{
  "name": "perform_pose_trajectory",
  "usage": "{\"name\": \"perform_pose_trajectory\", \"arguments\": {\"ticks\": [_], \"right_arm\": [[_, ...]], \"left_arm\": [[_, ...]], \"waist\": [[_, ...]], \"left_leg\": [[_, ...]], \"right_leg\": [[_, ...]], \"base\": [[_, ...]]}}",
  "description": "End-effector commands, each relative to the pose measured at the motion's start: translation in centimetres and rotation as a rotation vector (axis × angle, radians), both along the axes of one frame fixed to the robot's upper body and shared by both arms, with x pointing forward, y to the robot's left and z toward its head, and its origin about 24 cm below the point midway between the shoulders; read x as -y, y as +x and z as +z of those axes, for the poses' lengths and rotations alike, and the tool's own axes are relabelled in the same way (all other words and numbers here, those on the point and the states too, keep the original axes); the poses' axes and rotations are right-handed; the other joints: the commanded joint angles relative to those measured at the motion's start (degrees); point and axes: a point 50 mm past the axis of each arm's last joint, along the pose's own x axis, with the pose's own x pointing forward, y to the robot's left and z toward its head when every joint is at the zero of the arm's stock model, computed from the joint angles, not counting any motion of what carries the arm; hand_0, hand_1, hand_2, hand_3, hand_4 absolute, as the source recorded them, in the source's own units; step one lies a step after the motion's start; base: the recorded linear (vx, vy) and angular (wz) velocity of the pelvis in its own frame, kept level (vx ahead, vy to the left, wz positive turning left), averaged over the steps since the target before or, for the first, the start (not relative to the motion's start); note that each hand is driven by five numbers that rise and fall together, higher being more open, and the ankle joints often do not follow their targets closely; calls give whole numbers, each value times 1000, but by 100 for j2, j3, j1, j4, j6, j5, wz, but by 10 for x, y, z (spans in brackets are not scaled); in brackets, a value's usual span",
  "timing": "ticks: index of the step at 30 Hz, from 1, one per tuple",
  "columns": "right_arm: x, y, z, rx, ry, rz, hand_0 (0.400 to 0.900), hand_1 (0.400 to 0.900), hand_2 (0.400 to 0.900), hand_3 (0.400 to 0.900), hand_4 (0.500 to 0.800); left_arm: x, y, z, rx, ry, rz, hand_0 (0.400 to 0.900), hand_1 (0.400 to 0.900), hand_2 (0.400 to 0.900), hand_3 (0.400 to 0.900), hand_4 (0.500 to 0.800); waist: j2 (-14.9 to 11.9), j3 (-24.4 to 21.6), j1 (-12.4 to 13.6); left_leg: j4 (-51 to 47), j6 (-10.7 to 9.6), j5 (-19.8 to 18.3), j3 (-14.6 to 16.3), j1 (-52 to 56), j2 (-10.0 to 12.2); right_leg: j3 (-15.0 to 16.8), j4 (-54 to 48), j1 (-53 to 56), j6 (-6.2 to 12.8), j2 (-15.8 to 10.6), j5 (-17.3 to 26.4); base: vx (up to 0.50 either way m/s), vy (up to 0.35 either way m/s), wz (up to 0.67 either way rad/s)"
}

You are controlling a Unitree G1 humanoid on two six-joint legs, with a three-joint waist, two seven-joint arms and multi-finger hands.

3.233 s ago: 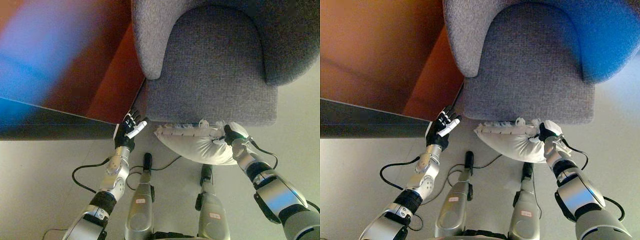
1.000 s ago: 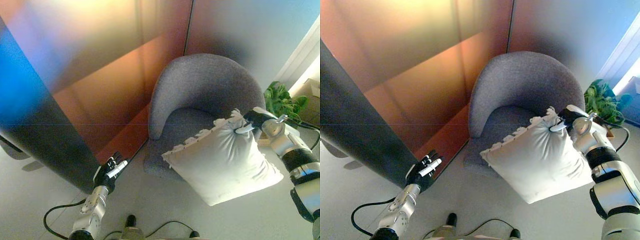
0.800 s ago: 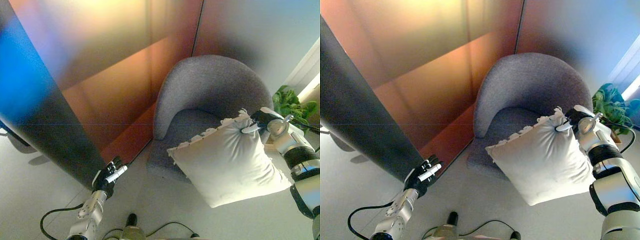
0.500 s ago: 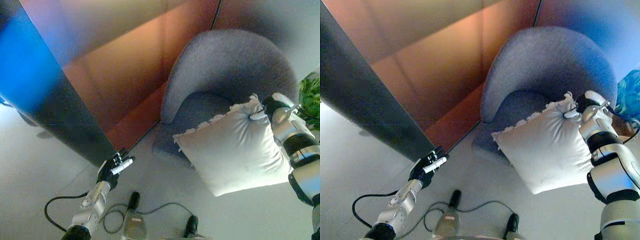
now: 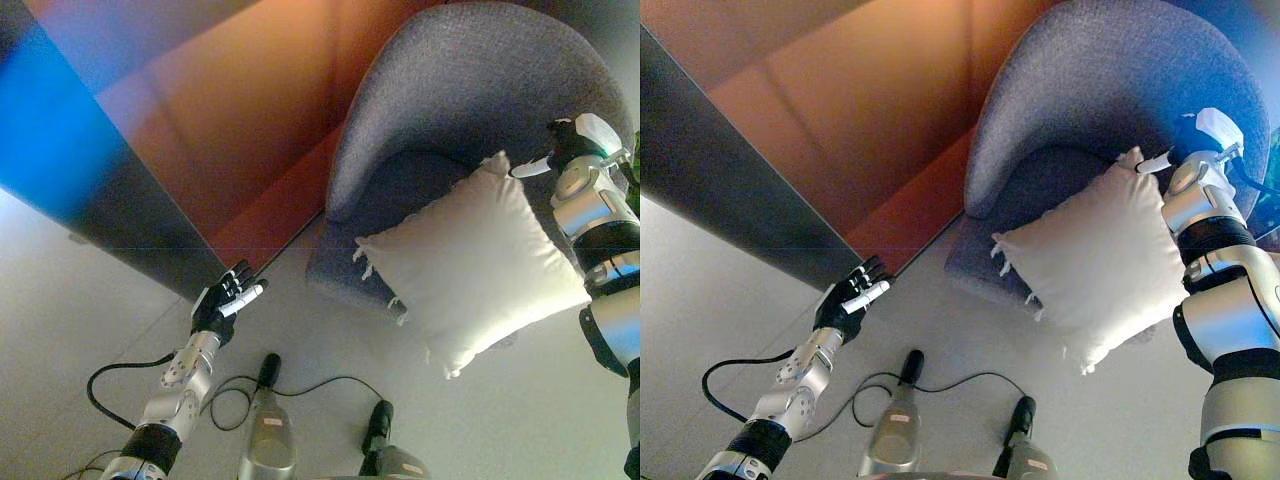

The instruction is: Pick up the pillow and put it on the sofa.

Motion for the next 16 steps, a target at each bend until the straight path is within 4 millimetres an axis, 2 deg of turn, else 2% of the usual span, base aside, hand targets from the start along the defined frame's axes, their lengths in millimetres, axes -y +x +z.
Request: {"name": "perform_pose_trajectory", "arguments": {"ticks": [1, 8, 16], "right_arm": [[28, -18, 64, 137, -207, -105, 900, 900, 900, 900, 800], [35, -22, 56, 119, -206, -89, 900, 900, 900, 900, 800], [34, -21, 10, -18, -131, -3, 900, 900, 900, 900, 800]], "left_arm": [[10, 12, 30, 166, 4, -95, 900, 900, 900, 900, 800], [4, 0, 16, 99, 19, -90, 900, 900, 900, 900, 800], [4, -14, -4, 13, 11, -93, 900, 900, 900, 900, 800]], "waist": [[-215, -621, 34], [-262, -897, 12], [-274, -1163, -65]], "left_leg": [[-44, 145, -637, 153, 328, 51], [-44, 123, -705, 249, 587, 85], [-44, 125, -789, 360, 891, 88]], "right_leg": [[157, 23, 63, 316, -428, 4], [128, 3, 328, 343, -463, -57], [127, 1, 576, 353, -517, -117]], "base": [[95, 1, 1], [90, 11, 1], [75, 26, -4]]}}
